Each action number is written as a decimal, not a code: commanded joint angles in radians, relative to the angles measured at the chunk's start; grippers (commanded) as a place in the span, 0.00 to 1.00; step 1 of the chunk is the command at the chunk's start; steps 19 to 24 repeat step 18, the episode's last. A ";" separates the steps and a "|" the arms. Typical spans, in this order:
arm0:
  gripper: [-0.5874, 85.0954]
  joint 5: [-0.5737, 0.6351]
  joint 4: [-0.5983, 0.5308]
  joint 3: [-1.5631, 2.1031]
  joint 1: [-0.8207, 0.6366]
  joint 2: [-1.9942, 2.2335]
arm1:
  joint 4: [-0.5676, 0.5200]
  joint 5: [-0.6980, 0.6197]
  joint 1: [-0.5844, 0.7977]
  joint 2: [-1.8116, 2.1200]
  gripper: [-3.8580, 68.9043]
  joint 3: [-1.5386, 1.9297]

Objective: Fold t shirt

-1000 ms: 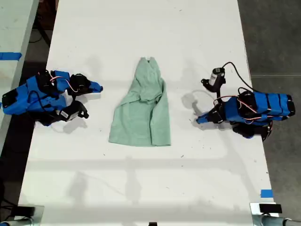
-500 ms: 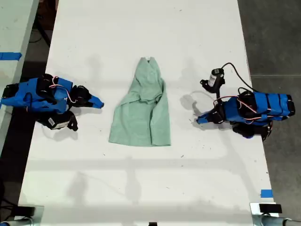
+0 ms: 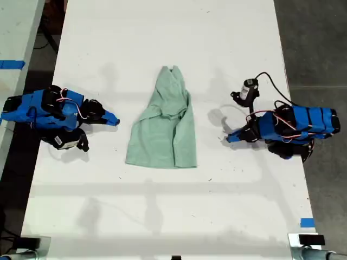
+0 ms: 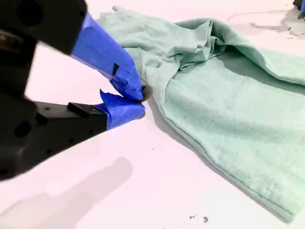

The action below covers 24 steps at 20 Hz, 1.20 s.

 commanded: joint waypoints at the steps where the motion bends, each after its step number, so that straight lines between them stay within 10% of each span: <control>1: 0.01 -0.009 0.000 0.014 0.015 0.008 | 0.003 -0.014 0.005 0.015 0.12 0.061; 24: 0.01 -0.006 0.000 0.015 0.029 0.008 | 0.003 -0.015 0.009 0.015 0.12 0.061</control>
